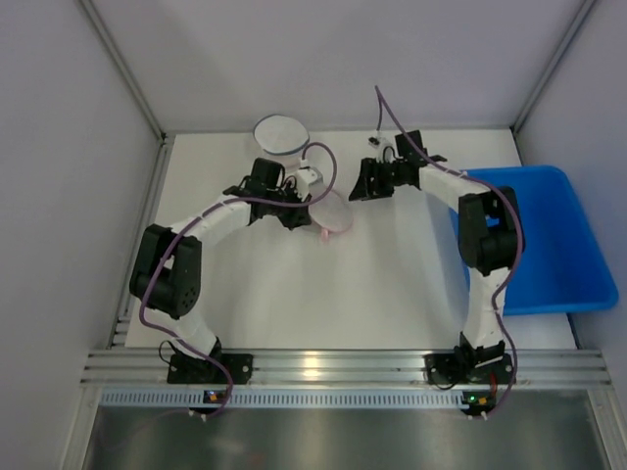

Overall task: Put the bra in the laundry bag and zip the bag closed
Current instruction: Adjust the laundry bag at the center of the board.

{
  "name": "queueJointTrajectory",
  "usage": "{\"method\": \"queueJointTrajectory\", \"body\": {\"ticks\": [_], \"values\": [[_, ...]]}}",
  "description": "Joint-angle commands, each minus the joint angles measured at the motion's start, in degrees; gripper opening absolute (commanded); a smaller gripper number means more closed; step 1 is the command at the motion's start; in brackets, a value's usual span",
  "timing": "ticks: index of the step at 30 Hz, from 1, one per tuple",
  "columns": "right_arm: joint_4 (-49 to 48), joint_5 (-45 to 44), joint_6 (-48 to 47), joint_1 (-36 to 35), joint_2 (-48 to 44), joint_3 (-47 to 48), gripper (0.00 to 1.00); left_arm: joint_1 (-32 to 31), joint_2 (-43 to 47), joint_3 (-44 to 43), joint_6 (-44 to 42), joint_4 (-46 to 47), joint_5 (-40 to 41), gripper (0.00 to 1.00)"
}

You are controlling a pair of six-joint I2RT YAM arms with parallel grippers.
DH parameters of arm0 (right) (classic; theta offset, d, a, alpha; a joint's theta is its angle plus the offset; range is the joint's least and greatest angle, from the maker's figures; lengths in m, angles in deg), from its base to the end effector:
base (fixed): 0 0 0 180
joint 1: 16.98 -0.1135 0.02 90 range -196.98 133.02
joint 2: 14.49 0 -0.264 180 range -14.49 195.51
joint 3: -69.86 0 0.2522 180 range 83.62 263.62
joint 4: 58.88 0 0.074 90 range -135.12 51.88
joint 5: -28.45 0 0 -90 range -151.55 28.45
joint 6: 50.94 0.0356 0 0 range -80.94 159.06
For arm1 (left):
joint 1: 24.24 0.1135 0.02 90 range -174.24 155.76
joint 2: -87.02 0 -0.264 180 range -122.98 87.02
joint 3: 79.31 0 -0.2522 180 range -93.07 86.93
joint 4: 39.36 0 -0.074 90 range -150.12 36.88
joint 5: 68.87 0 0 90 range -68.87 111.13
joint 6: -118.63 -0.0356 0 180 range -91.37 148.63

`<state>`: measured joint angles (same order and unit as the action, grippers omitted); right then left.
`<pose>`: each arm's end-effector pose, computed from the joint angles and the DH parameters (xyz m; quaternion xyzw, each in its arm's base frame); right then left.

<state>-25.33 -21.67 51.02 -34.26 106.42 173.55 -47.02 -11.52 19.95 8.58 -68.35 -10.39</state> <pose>0.4330 0.1586 0.1869 -0.1555 0.8792 0.3905 0.2243 0.3346 -0.1607 0.2214 0.4198 0.7965 -0.2609 0.3482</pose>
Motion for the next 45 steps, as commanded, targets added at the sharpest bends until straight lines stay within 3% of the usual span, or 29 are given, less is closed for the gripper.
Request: {"method": "queueJointTrajectory", "body": {"ticks": [1, 6, 10, 19, 24, 40, 45], "values": [[-1.59, -0.59, -11.33, -0.21, -10.5, -4.91, 0.56, 2.3, 0.81, -1.92, 1.86, -8.76, -6.0, 0.0], [-5.37, -2.16, -21.01, -4.42, -18.5, -12.23, 0.58, 3.54, -0.95, -5.96, -0.24, -17.9, -10.3, 0.0], [-7.48, -8.84, -29.79, -13.01, -22.63, -17.23, 0.59, 4.24, -2.96, -7.98, 1.5, -22.13, -12.5, 0.0], [-13.29, -16.5, -31.92, -22.26, -23.69, -19.27, 0.57, 11.53, -10.52, -12.29, 10.91, -27.75, -24.53, 0.0], [-16.0, -21.94, -34.46, -24.99, -22.99, -20.32, 0.56, 13.73, -12.46, -13.79, 10.74, -29.77, -28.41, 0.0], [-14.78, -21.95, -40.88, -30.45, -19.22, -17.24, 0.59, 14.79, -16.68, -18.19, 9.6, -36.72, -31.93, 0.0], [-19.26, -27.48, -43.6, -30.62, -17.55, -19.43, 0.49, 15.4, -16.24, -17.75, 8.9, -37.42, -33.68, 0.0]]}}
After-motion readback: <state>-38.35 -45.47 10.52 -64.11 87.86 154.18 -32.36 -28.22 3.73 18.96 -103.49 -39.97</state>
